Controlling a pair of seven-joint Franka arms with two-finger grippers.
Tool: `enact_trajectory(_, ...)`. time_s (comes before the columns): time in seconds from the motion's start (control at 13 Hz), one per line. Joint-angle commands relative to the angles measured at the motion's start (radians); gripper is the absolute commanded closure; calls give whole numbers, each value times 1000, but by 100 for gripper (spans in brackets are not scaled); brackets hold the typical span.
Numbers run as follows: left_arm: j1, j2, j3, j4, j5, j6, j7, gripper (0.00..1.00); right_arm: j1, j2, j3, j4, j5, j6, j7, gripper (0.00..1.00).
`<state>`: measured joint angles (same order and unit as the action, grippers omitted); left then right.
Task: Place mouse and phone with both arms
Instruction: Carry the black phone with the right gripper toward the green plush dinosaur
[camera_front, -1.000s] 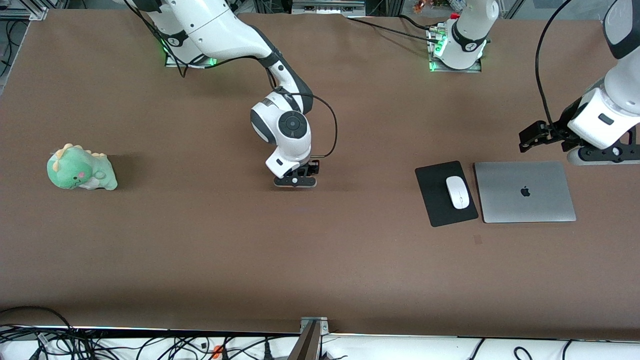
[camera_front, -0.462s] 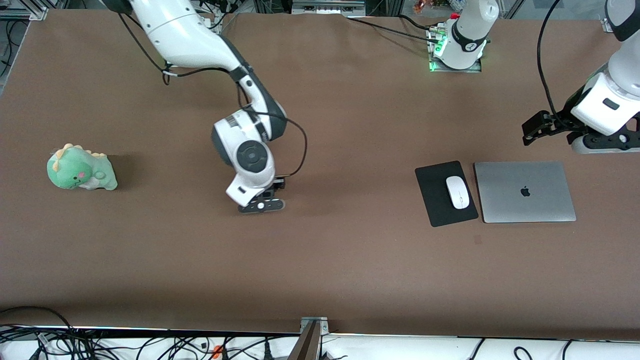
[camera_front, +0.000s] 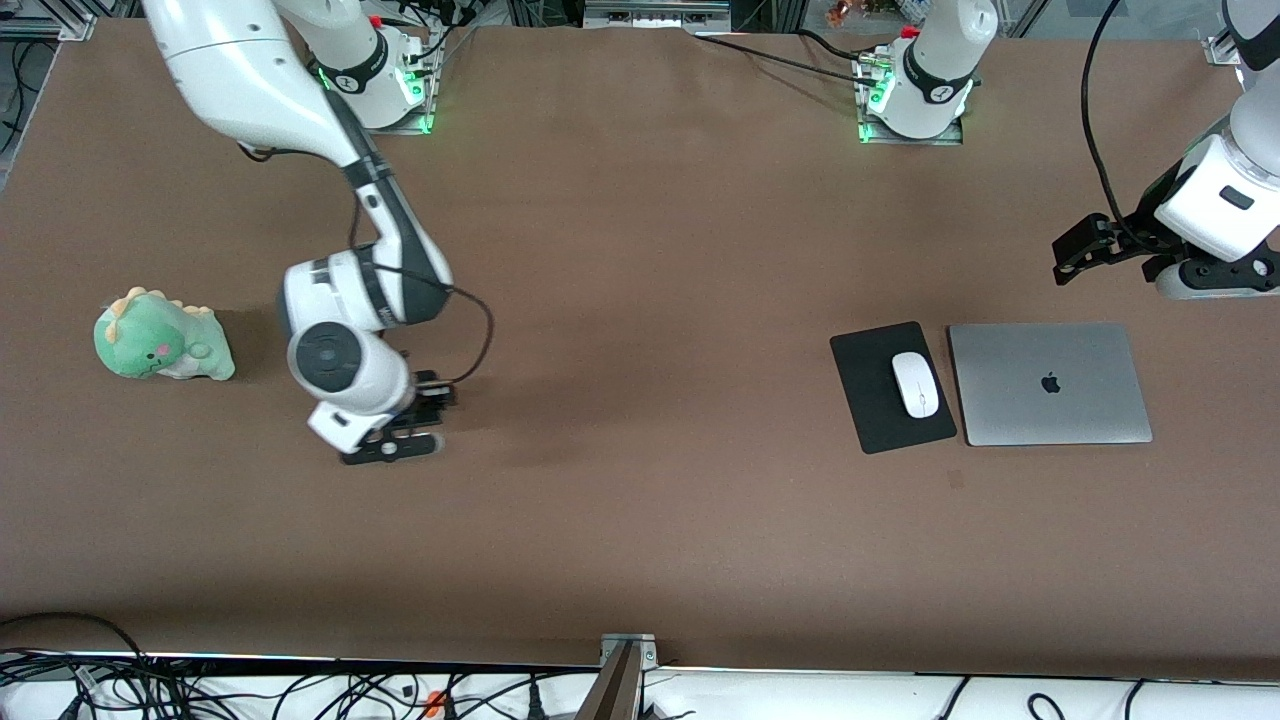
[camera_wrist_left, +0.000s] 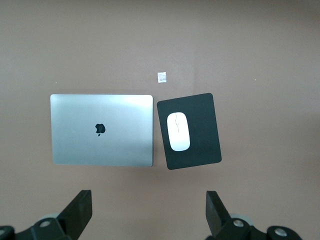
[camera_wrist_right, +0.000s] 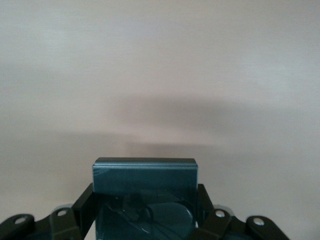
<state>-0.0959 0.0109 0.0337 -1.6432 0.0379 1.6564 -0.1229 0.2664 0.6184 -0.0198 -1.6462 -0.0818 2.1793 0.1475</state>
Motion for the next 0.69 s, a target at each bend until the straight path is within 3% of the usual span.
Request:
enact_trajectory(0.0, -14, -16, 15, 19, -3, -46, 16, 0, -70, -109, 12, -174, 16, 92, -25, 74)
enact_trajectory(0.23, -14, -3, 20, 31, -12, -44, 9, 0, -159, -169, 11, -390, 16, 320, -58, 74)
enact_trajectory(0.62, -5, 34, 22, 89, -12, -41, 14, 0, -271, -184, 9, -533, 16, 507, -137, 74)
